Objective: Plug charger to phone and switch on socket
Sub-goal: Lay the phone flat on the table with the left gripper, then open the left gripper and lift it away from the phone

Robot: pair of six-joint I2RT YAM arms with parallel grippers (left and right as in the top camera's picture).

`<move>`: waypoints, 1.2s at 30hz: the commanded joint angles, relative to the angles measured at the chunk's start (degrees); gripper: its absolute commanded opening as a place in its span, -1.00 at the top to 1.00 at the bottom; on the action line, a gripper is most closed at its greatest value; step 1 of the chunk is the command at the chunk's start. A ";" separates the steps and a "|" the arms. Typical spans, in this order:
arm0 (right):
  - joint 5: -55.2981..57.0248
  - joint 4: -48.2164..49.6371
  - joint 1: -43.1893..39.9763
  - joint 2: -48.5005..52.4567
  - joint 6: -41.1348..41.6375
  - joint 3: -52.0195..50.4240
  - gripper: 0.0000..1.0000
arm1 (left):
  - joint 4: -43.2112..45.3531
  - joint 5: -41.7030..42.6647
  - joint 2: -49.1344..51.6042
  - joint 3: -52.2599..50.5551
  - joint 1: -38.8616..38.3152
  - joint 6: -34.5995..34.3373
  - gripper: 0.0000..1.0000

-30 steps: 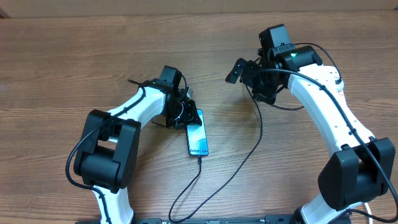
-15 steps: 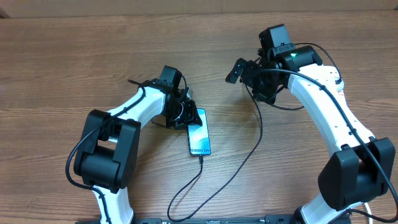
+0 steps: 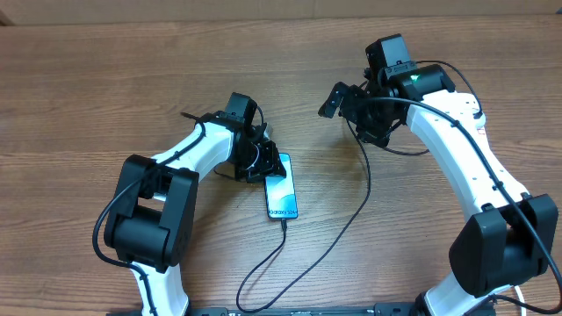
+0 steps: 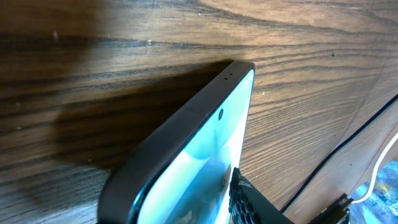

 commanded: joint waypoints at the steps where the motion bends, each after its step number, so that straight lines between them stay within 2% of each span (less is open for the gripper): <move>1: 0.61 0.13 -0.04 -1.33 -0.66 0.50 -1.00 | -0.85 -2.54 1.16 -0.35 -0.33 0.87 0.22; 6: 0.61 0.13 -0.04 -1.33 -0.66 0.50 -1.00 | -0.85 -2.54 1.16 -0.35 -0.33 0.87 0.22; 36: 0.59 0.11 -0.04 -1.33 -0.66 0.50 -1.00 | -0.92 -2.54 1.16 -0.35 -0.33 0.87 -0.11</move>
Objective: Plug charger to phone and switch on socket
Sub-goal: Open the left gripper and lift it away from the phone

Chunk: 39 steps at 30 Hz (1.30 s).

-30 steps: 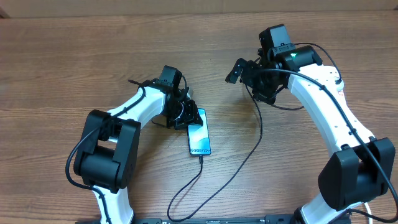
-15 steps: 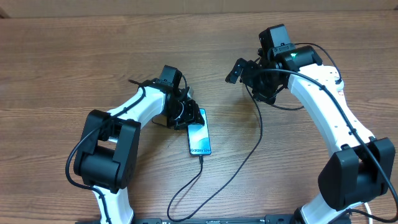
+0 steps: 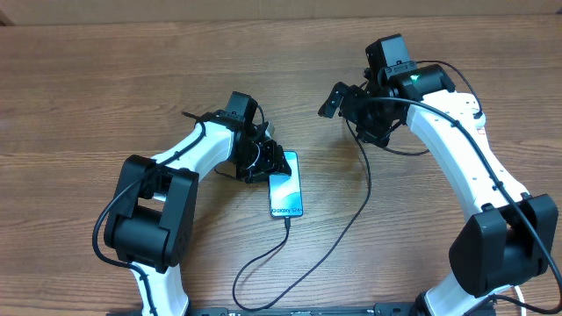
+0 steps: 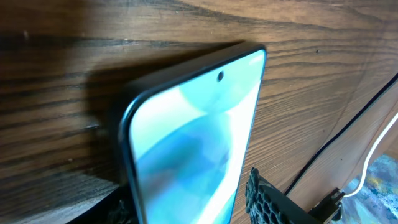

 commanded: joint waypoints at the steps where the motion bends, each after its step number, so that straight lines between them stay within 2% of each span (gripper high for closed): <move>1: 0.61 0.17 -0.04 -1.33 -0.55 0.50 -1.00 | -0.76 -4.07 1.16 -0.74 -0.33 0.68 -0.10; 12: 0.61 0.11 -0.04 -1.33 -0.55 0.50 -1.00 | -0.76 -4.37 1.16 -0.74 -0.33 0.66 -0.14; 19: 0.61 -0.24 -0.04 -1.33 -0.55 0.50 -1.00 | -2.21 -5.84 1.14 -0.52 0.20 0.72 -0.97; 24: 0.63 -0.24 -0.04 -1.33 -0.55 0.50 -1.00 | -7.04 -6.80 0.59 1.81 1.22 4.15 -0.99; 34: 0.63 -0.22 -0.04 -1.33 -0.55 0.50 -1.00 | -20.33 -24.85 -8.15 8.81 1.25 4.28 -0.99; 39: 0.63 -0.20 -0.04 -1.33 -0.55 0.50 -0.99 | -25.70 -30.82 -14.67 12.28 1.25 4.28 -0.99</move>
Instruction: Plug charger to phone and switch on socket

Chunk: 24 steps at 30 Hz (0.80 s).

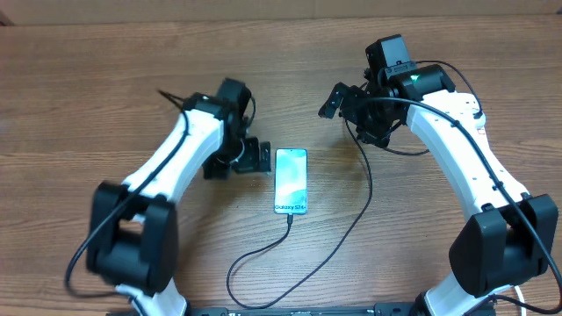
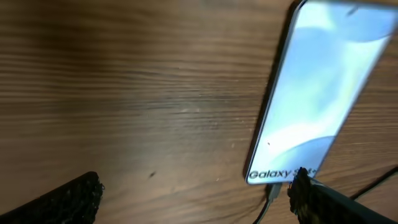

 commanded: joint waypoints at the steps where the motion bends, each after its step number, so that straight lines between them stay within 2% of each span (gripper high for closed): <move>1: 0.61 0.11 -0.04 -1.33 -0.52 0.50 -1.00 | -2.29 -8.09 -7.28 3.72 0.42 1.25 -0.99; 15: 0.59 0.07 -0.04 -1.33 -0.48 0.50 -1.00 | -9.31 -10.62 -25.75 6.32 0.42 1.51 -0.99; 24: 0.59 0.09 -0.04 -1.33 -0.46 0.50 -1.00 | -9.70 -10.62 -28.02 6.29 0.42 1.51 -0.99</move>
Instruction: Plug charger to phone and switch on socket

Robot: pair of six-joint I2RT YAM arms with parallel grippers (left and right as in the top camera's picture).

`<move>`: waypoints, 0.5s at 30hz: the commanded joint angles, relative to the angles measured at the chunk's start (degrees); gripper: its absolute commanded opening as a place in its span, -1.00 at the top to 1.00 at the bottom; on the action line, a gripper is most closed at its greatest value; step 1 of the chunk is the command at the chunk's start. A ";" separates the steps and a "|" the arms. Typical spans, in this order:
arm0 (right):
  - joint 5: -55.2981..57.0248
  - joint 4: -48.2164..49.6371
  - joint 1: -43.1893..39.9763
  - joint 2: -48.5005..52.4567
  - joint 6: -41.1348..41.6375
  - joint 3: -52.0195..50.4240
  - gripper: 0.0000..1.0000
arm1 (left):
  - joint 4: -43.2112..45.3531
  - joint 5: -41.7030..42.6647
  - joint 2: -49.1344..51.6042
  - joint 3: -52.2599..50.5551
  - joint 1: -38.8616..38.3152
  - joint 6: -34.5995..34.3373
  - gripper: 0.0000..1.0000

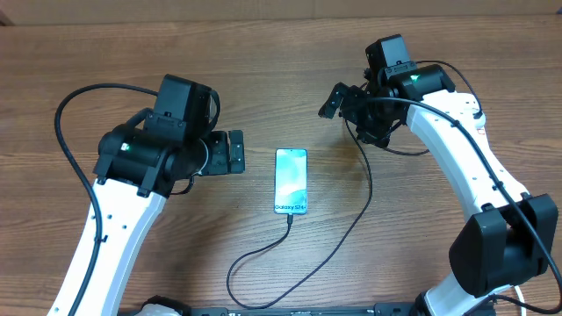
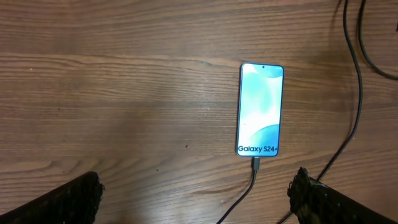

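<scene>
The phone [image 1: 291, 181] lies flat on the wooden table, screen lit and facing up, and shows as well in the left wrist view [image 2: 260, 109]. A black charger cable [image 2: 252, 173] is plugged into its lower end. My left gripper [image 1: 232, 153] hangs to the left of the phone and above the table, open wide with nothing between its fingers [image 2: 69, 199]. My right gripper [image 1: 339, 98] is up at the far right of the phone, beside a black cable; its jaws are not clear. No socket is in view.
The black cable [image 1: 255, 259] curls from the phone towards the table's front edge. A second stretch of cable [image 1: 356, 206] runs from the right arm down to the front edge. Bare wood lies around the phone.
My left gripper has drawn back from the phone to the left and higher above the table, still open. The phone and its plugged cable lie as before. The right arm has not moved.
First the phone stood tilted on its edge in my left gripper, cable plugged in. Then it leaned flatter, still at the jaws. After that it lay flat with the gripper open just to its left. Now the gripper is farther off and higher.
</scene>
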 commanded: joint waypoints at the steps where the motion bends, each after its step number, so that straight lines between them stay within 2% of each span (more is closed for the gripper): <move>1: 0.61 0.13 -0.04 -1.33 -0.48 0.50 -1.00 | 0.04 -1.18 0.17 1.20 0.42 1.31 -0.99; 15: 0.61 0.13 -0.04 -1.33 -0.48 0.50 -1.00 | 0.04 -1.18 1.01 1.18 0.42 1.31 -1.00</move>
